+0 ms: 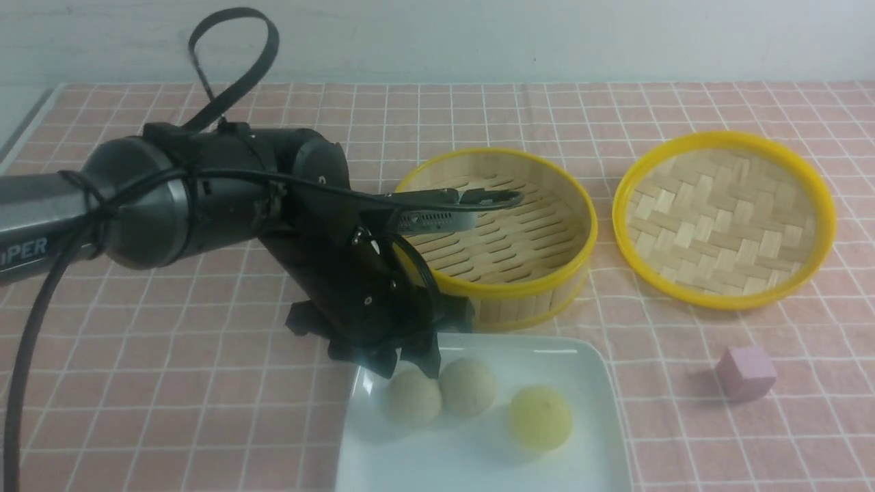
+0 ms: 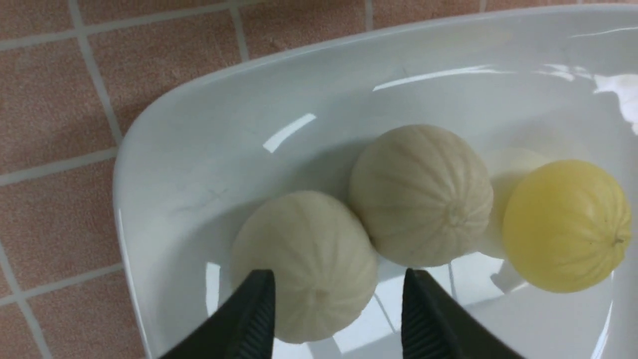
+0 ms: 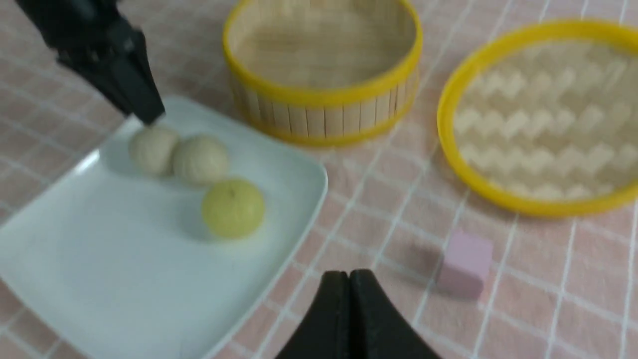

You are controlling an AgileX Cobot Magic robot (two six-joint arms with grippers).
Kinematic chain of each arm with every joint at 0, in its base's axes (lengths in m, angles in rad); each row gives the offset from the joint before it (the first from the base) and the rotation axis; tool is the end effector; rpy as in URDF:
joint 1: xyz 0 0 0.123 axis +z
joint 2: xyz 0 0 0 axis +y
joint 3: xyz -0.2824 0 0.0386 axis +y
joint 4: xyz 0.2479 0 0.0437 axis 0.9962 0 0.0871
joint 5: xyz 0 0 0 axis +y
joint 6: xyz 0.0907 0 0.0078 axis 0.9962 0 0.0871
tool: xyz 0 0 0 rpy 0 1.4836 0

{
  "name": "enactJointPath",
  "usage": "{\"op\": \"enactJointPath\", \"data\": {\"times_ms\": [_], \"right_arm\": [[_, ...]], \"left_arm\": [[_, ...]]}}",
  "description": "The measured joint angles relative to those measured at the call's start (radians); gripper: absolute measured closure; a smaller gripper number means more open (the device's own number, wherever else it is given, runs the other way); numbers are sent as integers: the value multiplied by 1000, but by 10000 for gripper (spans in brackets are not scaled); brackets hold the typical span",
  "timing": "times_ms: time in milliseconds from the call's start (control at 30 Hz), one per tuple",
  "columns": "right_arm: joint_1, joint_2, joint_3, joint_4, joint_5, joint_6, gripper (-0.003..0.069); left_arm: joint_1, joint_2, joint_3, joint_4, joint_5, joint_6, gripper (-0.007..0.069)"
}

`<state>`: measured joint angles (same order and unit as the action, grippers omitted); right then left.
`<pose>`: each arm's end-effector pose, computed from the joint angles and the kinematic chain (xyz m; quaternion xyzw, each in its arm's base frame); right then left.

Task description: Put the steamed buns into the plate on the pink tablecloth.

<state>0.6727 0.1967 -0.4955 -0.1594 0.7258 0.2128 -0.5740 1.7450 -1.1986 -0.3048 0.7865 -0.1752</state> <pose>0.0374 0.0175 0.3010 -0.2031 0.7883 0.1765 0.5533 0.2849 -0.2073 0.2193 0.1065 0.9736 -0.1734 0.1037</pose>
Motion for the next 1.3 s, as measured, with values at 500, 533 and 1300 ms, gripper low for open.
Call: {"op": "enactJointPath", "data": {"times_ms": [500,533,1300], "right_arm": [[0,-5,135,117,-208,0,671],[0,-5,135,113,-208,0,670],[0,-14,136,95,-208,0,655]], "left_arm": [[0,0,-1,0,-7,-1,256],[0,0,-1,0,-8,-1,256],[0,0,-2,5,-85,-1,256]]}}
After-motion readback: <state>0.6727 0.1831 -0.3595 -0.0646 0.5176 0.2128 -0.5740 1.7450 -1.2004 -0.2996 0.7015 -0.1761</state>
